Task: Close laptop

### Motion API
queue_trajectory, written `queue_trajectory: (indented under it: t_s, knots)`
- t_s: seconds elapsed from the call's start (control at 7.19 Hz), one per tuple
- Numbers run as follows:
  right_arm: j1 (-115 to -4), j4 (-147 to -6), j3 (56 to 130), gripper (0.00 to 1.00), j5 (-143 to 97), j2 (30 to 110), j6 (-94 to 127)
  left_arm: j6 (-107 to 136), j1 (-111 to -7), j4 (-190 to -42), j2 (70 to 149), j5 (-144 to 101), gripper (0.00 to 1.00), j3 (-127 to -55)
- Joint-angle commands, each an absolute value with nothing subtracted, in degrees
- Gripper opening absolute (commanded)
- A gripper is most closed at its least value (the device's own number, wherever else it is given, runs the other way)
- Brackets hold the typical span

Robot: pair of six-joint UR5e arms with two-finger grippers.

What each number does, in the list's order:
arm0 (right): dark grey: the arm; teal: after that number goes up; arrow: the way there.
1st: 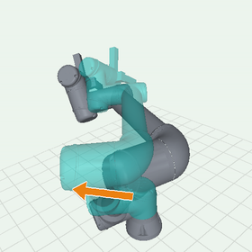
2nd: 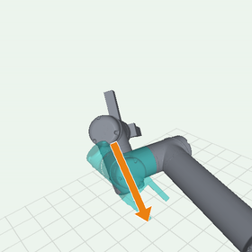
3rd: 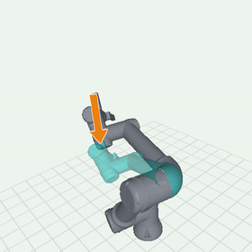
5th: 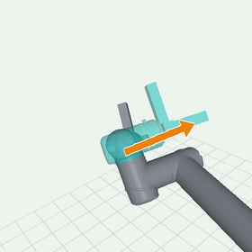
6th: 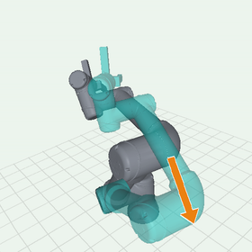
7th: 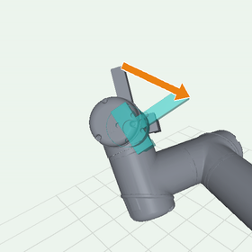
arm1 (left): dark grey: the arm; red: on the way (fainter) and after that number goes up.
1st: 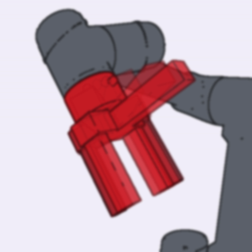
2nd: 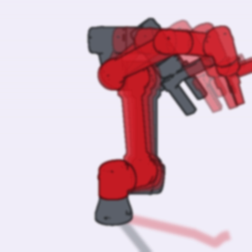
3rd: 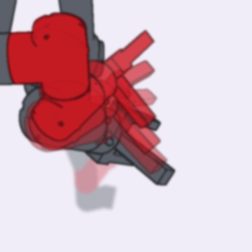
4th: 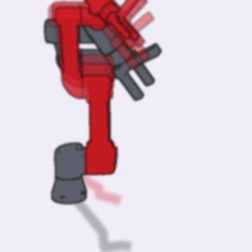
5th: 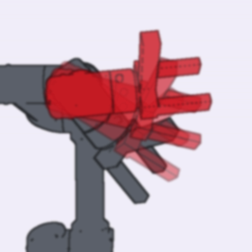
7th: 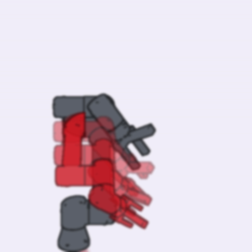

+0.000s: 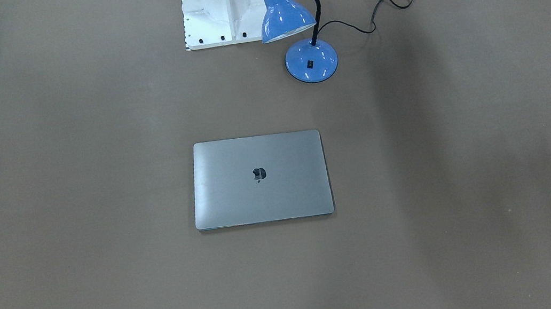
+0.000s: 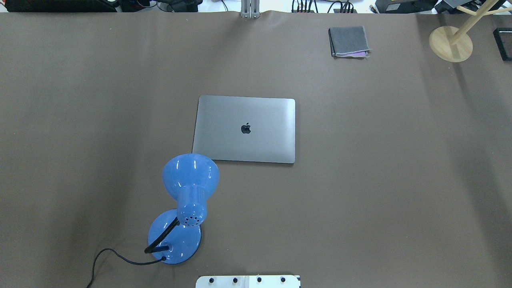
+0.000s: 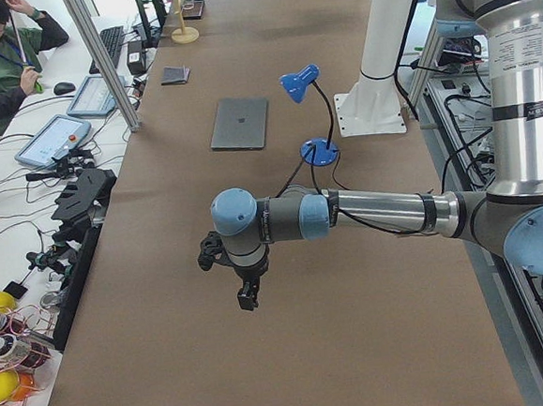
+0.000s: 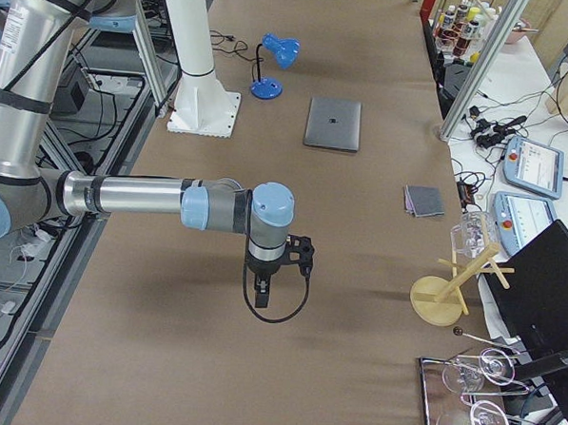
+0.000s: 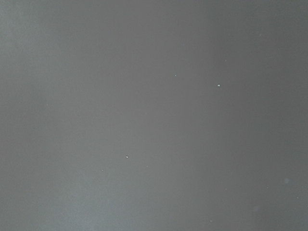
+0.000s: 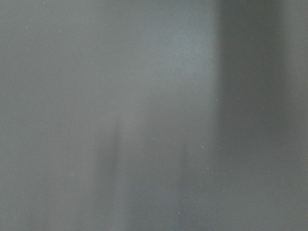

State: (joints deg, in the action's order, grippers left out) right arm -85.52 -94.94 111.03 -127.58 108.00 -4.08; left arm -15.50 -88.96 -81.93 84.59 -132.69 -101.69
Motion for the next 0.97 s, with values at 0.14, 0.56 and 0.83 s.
queue_trajectory:
  t_s: [0.14, 0.56, 0.83]
  knots:
    - [-85.25, -95.01, 110.92, 1.0, -128.76, 108.45, -4.31, -15.47, -89.12, -82.09, 84.03, -132.71, 0.98, -102.39]
    - [-85.17, -95.01, 110.92, 1.0, -128.76, 108.72, -4.31, -15.47, -89.21, -82.0, 83.85, -132.72, 0.98, -104.14]
    - [-85.08, -94.92, 110.92, 1.0, -129.72, 108.72, -4.31, -15.47, -89.21, -82.0, 83.85, -132.71, 0.98, -104.5]
